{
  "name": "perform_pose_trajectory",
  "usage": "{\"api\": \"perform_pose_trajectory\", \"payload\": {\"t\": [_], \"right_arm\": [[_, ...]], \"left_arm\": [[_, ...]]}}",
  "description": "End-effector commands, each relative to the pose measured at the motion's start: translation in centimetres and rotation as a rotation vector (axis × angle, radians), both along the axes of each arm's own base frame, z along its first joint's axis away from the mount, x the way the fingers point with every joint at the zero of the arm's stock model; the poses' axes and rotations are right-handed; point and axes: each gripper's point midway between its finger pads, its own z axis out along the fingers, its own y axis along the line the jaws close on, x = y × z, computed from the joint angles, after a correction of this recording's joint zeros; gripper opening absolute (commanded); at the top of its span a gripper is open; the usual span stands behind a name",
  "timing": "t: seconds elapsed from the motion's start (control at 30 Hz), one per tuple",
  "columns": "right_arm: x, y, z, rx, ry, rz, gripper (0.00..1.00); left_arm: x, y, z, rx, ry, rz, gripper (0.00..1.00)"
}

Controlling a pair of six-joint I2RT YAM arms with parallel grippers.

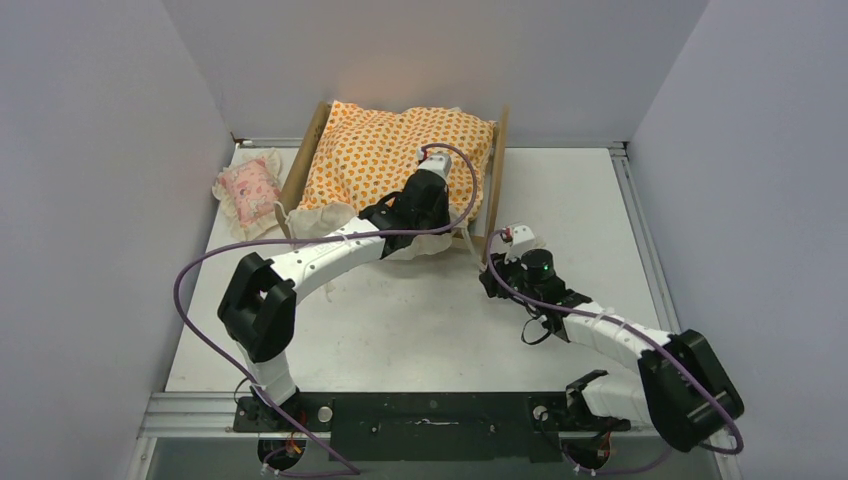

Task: Set up the pet bed

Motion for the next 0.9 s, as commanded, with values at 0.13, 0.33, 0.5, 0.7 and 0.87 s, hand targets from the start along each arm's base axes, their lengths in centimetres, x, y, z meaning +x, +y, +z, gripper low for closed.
{"api": "perform_pose_trajectory", "payload": {"t": [0.13, 0.33, 0.5, 0.7, 0.87], "right_arm": [[3.3, 0.7, -0.4, -0.030, -0.119, -0.093, 0.38], [4.3, 0.5, -0.4, -0.030, -0.194, -0.200, 0.38], [4.6, 1.3, -0.8, -0.040, -0.208, -0.250, 0.38], [4.4, 1.5, -1.9, -0.074, -0.195, -0.306, 0.20], [2.4, 3.4, -0.5, -0.043, -0.113, -0.174, 0.06]], "left_arm": [[0.9, -1.3, 2.9, -0.054, -0.043, -0.030, 0.00], [0.4, -1.6, 2.5, -0.072, -0.021, -0.031, 0.00], [0.0, -1.6, 1.9, -0.074, -0.005, -0.029, 0.00], [0.0, -1.4, 1.6, -0.069, -0.001, -0.023, 0.00], [0.4, -0.6, 1.5, -0.026, -0.026, -0.016, 0.00]]}}
